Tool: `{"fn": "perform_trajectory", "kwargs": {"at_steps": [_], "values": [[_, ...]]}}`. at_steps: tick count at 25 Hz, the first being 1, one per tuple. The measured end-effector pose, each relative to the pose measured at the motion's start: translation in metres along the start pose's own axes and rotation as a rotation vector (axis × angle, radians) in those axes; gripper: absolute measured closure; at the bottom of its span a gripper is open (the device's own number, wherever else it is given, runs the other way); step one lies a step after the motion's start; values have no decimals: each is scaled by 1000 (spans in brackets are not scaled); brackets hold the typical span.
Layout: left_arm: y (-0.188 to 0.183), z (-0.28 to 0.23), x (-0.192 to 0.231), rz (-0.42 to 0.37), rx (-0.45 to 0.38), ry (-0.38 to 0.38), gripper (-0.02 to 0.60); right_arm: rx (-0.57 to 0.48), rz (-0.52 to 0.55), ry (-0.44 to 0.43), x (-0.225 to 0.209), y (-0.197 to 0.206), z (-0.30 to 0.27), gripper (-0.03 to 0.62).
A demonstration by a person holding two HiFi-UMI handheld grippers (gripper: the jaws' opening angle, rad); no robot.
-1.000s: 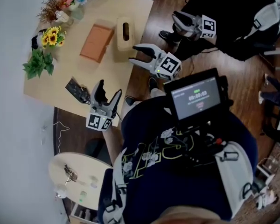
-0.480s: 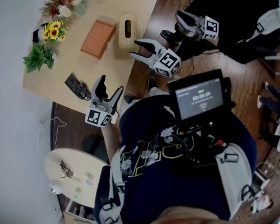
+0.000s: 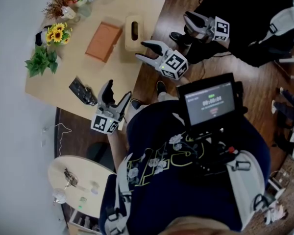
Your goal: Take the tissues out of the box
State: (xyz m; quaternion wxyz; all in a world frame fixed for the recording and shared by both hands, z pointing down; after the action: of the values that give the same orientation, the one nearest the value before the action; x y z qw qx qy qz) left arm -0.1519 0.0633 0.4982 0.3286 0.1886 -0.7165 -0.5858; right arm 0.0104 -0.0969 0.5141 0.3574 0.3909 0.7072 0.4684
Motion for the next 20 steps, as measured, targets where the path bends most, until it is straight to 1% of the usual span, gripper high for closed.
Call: {"fn": "perform_trajectory", "kwargs": {"at_steps": [3, 6, 10, 13, 16, 20], "values": [[2, 1, 1, 2, -3, -4, 209, 2, -2, 30, -4, 3, -5, 373], [5, 0, 1, 3, 0, -2, 209, -5, -6, 45, -7, 4, -10, 372], [4, -1, 2, 14, 1, -1, 209, 13, -13, 61, -11, 4, -16, 372], [2, -3, 2, 6, 0, 5, 209, 29, -15, 92, -17, 7, -20, 359], [-1, -5, -2, 27, -8, 14, 209, 45, -18, 111, -23, 11, -24, 358], [4, -7, -3, -11, 16, 43, 209, 65, -12, 129, -30, 17, -32, 358]]}}
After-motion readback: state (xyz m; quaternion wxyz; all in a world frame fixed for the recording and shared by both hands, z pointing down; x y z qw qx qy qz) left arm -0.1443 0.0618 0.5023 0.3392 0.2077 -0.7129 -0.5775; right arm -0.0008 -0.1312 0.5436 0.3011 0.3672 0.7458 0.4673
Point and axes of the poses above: the fingertips, and each gripper's own axes: z backward along the fingers, x to its left, y out of its underside, the point moved 5 cm from there along z, backward along the fingers, and after that the axes turned 8 degrees about x, right-handed, at the moved point
